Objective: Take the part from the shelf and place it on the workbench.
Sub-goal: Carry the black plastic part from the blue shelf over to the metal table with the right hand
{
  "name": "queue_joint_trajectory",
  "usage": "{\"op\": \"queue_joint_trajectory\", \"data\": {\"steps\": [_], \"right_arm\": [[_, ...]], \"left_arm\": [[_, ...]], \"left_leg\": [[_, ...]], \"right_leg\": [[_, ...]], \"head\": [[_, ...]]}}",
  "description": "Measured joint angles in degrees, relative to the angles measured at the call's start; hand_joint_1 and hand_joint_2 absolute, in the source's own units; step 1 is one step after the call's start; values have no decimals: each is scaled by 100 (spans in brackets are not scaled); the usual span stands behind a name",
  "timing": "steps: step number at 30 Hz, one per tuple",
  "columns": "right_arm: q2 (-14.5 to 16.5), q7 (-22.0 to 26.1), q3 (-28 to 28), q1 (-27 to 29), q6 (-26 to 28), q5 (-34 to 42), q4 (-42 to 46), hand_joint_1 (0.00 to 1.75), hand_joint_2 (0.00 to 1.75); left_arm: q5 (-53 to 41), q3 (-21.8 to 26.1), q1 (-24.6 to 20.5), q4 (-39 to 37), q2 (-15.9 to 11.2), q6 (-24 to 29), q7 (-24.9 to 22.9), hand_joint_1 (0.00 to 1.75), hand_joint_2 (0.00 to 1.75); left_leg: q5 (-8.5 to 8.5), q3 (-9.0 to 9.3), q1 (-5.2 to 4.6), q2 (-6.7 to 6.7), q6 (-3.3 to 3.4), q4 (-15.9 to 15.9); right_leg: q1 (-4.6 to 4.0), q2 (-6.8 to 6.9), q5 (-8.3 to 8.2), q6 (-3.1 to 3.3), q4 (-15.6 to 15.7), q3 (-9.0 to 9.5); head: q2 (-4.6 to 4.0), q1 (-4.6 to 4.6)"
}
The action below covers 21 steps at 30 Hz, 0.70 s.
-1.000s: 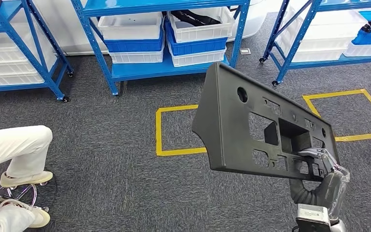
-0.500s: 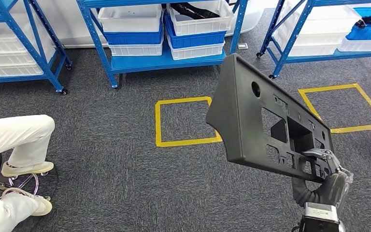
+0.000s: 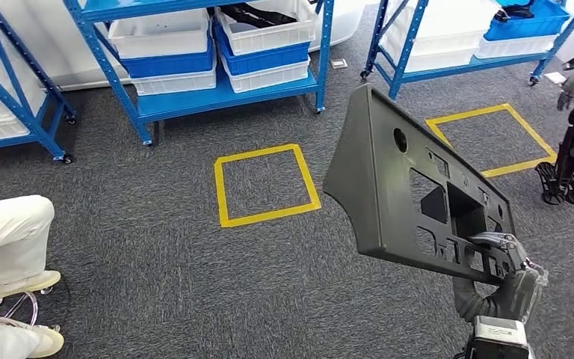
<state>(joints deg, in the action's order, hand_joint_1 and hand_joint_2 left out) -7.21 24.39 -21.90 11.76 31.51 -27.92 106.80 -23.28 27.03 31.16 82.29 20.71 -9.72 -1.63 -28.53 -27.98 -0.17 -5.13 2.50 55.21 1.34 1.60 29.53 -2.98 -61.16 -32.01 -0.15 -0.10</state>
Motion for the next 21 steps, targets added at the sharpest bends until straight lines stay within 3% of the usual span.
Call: {"op": "queue_joint_trajectory", "data": {"steps": [1, 2, 4, 5, 6, 7, 9, 11, 13, 14, 16, 18, 20, 21], "right_arm": [[0, -7, -2, -1, -9, 40, -2, 175, 175], [0, -13, -4, 0, -17, 81, -6, 175, 175], [0, -28, -5, 1, -31, 155, -30, 175, 175], [0, -30, -5, 1, -31, 162, -44, 175, 175], [0, -32, -5, 2, -32, 168, -58, 175, 175], [1, -32, -5, 0, -32, 168, -69, 175, 175], [5, -42, -2, -32, -43, 125, -87, 175, 175], [15, -83, 11, -116, -88, 30, -106, 175, 175], [32, -146, 39, -190, -139, -53, -117, 175, 175], [42, -174, 55, -208, -154, -85, -121, 175, 175], [60, -210, 86, -269, -166, -131, -127, 175, 175], [70, -227, 115, -331, -168, -161, -132, 175, 175], [82, -254, 147, -328, -168, -197, -133, 175, 175], [91, -269, 167, -312, -168, -218, -133, 175, 175]], "left_arm": [[19, -6, 6, 11, 2, 24, -32, 0, 175], [40, -13, 17, 22, 1, 51, -68, 0, 175], [83, -27, 49, 42, 1, 110, -139, 0, 175], [94, -34, 62, 43, 1, 123, -150, 0, 175], [104, -43, 71, 46, 1, 136, -158, 0, 175], [117, -52, 82, 53, 1, 159, -163, 0, 175], [180, -81, 114, 80, 1, 254, -172, 0, 175], [289, -134, 164, 122, 2, 413, -195, 0, 175], [374, -211, 197, 178, 2, 553, -228, 0, 175], [399, -253, 200, 208, 3, 595, -240, 0, 175], [422, -322, 214, 258, 5, 627, -250, 0, 175], [427, -361, 237, 274, 12, 629, -257, 0, 175], [422, -379, 249, 274, 15, 627, -260, 0, 175], [415, -386, 248, 274, 15, 625, -257, 0, 175]], "left_leg": [[-192, -120, 8, 66, -81, 286], [-430, -287, 13, 173, -158, 673], [-898, -684, 59, 483, -244, 1569], [-898, -757, 65, 499, -244, 1726], [-780, -728, 70, 515, -234, 1662], [-570, -600, 74, 562, -213, 1381], [-159, -265, 85, 870, -143, 619], [-22, -102, 82, 1109, -95, 199], [-16, -97, 59, 1024, -56, 124], [19, -95, 56, 945, -24, 85], [93, -93, 68, 759, 45, -2], [117, -112, 60, 560, 76, -22], [119, -130, 45, 366, 78, -17], [118, -135, 40, 279, 77, -15]], "right_leg": [[12, -2, -133, 67, 399, 200], [11, -64, -173, 174, 498, 205], [34, -277, -241, 286, 493, 143], [30, -349, -250, 287, 491, 134], [29, -424, -257, 284, 489, 134], [29, -500, -263, 275, 488, 141], [17, -640, -277, 250, 478, 137], [15, -785, -312, 191, 464, 70], [26, -939, -370, 98, 481, -26], [30, -916, -373, 66, 458, -73], [10, -642, -213, 69, 147, -275], [0, -320, 119, 111, -554, -609], [4, -230, 299, 85, -1070, -807], [8, -207, 271, 47, -1042, -748]], "head": [[0, -9], [0, -19], [0, -27], [0, -28], [0, -27], [0, -28], [0, -26], [0, -23], [0, -26], [0, -25], [0, -1], [0, 22], [0, 27], [0, 31]]}}
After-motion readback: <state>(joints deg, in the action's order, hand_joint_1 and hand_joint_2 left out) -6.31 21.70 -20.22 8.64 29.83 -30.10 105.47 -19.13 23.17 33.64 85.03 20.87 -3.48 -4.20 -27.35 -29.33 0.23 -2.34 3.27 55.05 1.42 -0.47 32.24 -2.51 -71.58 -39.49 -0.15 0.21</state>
